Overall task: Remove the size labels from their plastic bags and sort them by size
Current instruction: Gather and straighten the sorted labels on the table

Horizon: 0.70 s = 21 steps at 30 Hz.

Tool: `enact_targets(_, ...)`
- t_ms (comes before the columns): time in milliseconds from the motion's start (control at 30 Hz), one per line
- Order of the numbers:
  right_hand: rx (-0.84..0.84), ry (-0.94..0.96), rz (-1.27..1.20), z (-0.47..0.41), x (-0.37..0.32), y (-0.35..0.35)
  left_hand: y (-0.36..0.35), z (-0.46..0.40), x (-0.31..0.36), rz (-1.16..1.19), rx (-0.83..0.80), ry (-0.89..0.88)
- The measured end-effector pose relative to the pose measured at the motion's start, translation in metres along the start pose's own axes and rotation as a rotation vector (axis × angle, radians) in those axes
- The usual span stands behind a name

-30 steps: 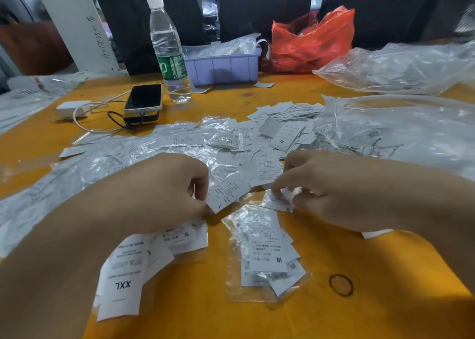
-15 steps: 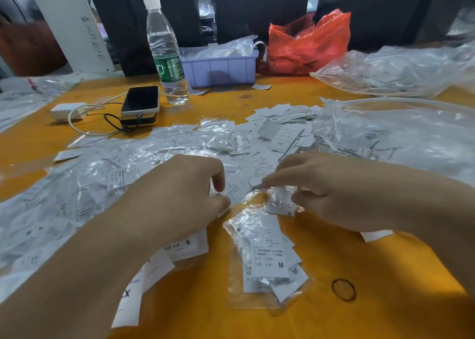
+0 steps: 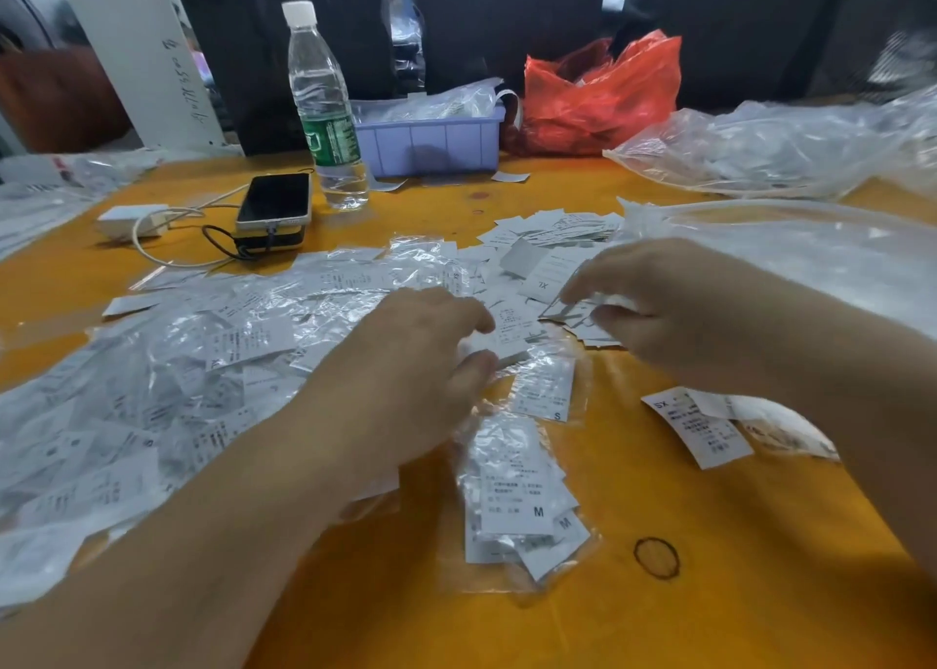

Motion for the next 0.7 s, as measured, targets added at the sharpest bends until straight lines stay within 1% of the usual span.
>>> enact_targets(67, -0.108, -0.023, 0.031, -0.002, -0.003, -0.008, -0.009, -0.01, 0.007, -0.064, -0.053, -0.041)
enact_targets(100, -0.12, -0.03, 0.032, -0.002, -0.003, -0.008, -0.014, -0.013, 0.01, -0.083, -0.085, -0.06)
enact_targets(167, -0.069, -0.036, 0.011, -0.002, -0.001, -0.005, -0.02, -0.017, 0.013, -0.107, -0.092, -0.097)
enact_targets(233, -0.002, -0.034, -0.021, -0.001, 0.001, -0.002, -0.02, -0.017, 0.012, -0.117, -0.017, -0.088)
enact_targets(267, -0.004, -0.023, -0.026, -0.001, 0.0, -0.003, -0.018, -0.016, 0.012, -0.109, 0.031, -0.072)
enact_targets(367, -0.096, 0.03, -0.001, -0.001, -0.004, -0.012, -0.016, -0.013, 0.016, -0.082, 0.126, -0.089)
enact_targets(433, -0.096, 0.034, 0.004, 0.0, -0.005, -0.013, -0.015, -0.01, 0.018, -0.008, 0.155, -0.069)
enact_targets(567, 0.083, 0.078, -0.021, 0.002, -0.006, -0.003, -0.009, -0.005, 0.022, 0.095, 0.246, -0.081)
enact_targets(600, 0.099, 0.095, -0.054, 0.003, -0.009, -0.002, -0.007, -0.003, 0.024, 0.133, 0.294, -0.097)
enact_targets(633, 0.081, 0.106, -0.12, 0.005, -0.013, -0.002, -0.005, -0.002, 0.025, 0.152, 0.344, -0.12)
enact_targets(700, -0.023, 0.095, -0.298, 0.006, -0.023, -0.005, -0.003, 0.0, 0.027, 0.15, 0.41, -0.182)
Point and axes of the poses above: each hand's wrist, its own z-axis away from the middle knuckle, its own y-axis out of the back of the hand, x = y × z, the point moved 1 cm from there along -z, towards the middle knuckle, and after that the axes turned 4 degrees about -x, right-handed, at the moved point
